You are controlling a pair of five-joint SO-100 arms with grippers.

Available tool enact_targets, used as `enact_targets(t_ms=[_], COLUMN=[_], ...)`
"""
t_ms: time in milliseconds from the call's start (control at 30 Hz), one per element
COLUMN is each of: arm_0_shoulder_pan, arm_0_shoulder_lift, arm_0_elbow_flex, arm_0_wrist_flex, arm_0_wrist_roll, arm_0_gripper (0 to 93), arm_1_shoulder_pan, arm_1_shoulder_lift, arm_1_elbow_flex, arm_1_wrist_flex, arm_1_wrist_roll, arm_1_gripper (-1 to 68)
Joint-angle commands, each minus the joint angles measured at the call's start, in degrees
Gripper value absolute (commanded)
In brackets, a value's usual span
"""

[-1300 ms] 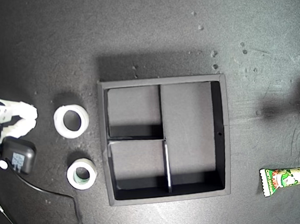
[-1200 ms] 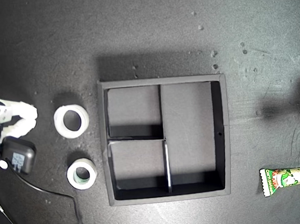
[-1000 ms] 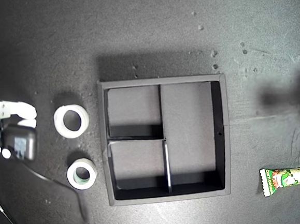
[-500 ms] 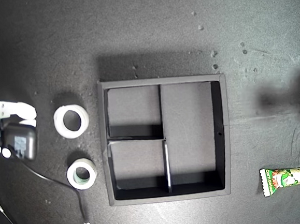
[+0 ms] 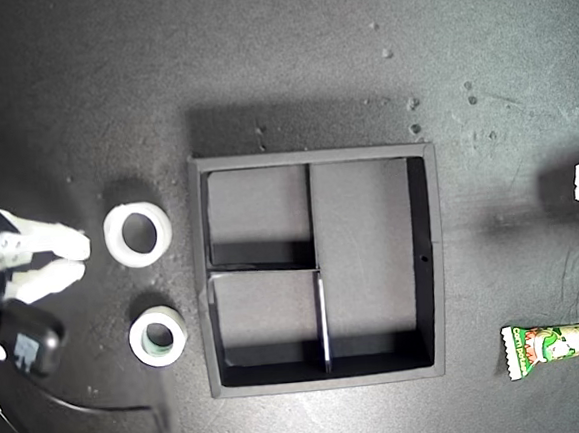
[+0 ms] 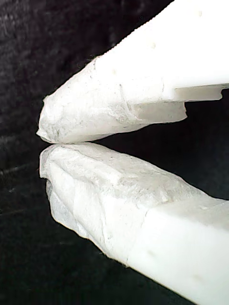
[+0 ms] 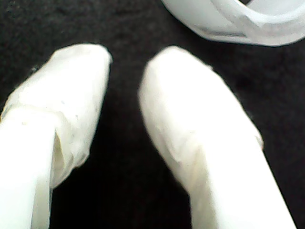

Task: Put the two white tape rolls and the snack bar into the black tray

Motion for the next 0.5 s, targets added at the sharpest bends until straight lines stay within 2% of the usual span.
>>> enact_targets(t_ms=[0, 133, 267, 400, 467], arm_0_shoulder_pan=[1.1, 1.5, 1.9, -1.6, -2.5], arm_0_shoulder_lift=[2.5, 2.5, 2.6, 1.9, -2.8], arm_0_elbow_flex=[2.6, 0.7, -6.9, -13.4, -16.6], arm_0_wrist_flex=[-1.7, -6.1, -6.9, -6.5, -6.9], arm_0_wrist_roll=[0.4, 4.0, 8.7, 11.5, 11.5], arm_0_gripper=[13.7, 12.5, 13.1, 13.6, 13.7], arm_1_shoulder_pan=[0.8, -0.1, -0.8, -1.1, -1.1], arm_1_shoulder_lift=[0.3, 0.3, 0.3, 0.3, 0.3], arm_1_elbow_flex=[0.7, 0.7, 0.7, 0.7, 0.7], arm_1_wrist_flex=[-1.7, -3.4, -4.1, -4.0, -5.3], arm_1_wrist_roll=[11.9, 22.5, 18.5, 13.6, 11.1], arm_1_gripper=[-0.4, -0.4, -0.4, -0.1, 2.5])
